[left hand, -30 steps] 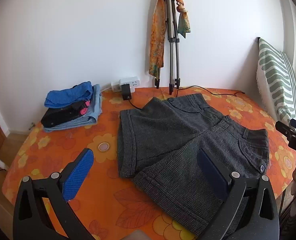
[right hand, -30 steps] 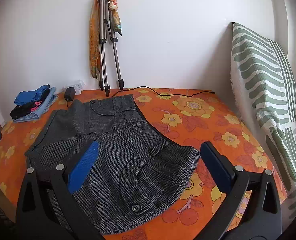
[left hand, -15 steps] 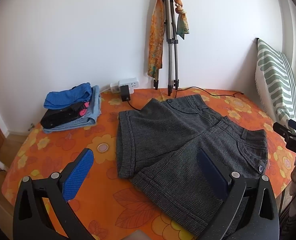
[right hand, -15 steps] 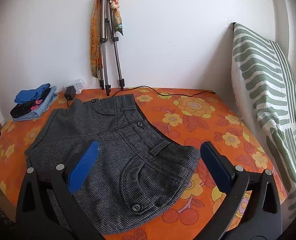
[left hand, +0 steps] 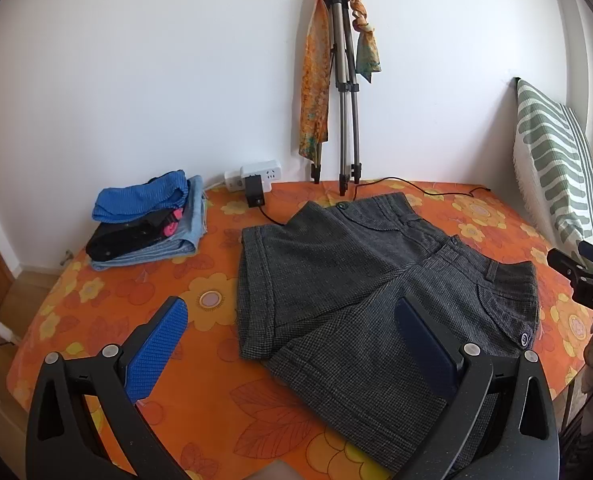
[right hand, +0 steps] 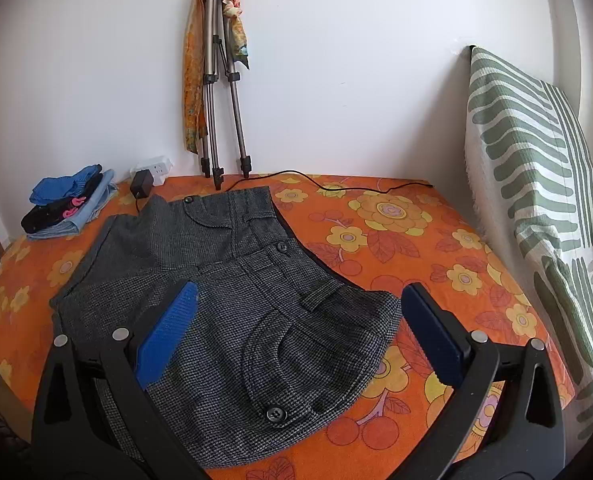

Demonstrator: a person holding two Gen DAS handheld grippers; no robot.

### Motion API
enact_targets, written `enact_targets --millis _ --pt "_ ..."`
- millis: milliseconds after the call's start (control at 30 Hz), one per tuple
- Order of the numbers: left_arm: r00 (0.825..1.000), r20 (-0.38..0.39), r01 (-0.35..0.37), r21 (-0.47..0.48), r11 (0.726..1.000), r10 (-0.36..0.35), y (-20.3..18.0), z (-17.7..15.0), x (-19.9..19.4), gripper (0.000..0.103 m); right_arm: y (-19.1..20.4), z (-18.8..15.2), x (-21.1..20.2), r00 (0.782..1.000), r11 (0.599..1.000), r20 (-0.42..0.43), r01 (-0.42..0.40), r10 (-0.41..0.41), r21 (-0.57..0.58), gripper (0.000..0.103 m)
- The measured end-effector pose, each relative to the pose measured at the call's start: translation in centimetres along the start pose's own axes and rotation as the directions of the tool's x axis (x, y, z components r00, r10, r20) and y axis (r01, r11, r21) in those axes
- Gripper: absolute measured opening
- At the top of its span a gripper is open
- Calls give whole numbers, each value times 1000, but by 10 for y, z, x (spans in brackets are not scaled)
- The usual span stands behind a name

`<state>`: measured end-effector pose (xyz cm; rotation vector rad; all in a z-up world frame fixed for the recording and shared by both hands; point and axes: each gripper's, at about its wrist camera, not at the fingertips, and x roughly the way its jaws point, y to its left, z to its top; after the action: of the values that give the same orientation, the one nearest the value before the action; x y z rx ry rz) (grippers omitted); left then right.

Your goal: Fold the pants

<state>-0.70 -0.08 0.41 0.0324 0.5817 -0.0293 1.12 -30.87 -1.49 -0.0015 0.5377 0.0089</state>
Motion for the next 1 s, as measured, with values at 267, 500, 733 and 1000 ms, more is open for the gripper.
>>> enact_targets --millis 267,500,733,1000 --pt "1000 0 1 0 1000 -1 2 0 0 103 -1 0 0 1000 1000 -1 -1 1 -2 103" --pt "1000 0 -1 2 1000 1 2 0 -1 103 1 -2 1 1000 1000 -1 0 0 -2 103" --pt "1000 1 -2 1 1000 2 1 1 -1 103 0 -3 1 1000 1000 -1 0 0 -3 103" --pt "1000 2 -2 3 1000 2 0 0 -1 103 0 -3 1 1000 1000 -1 0 0 -4 103"
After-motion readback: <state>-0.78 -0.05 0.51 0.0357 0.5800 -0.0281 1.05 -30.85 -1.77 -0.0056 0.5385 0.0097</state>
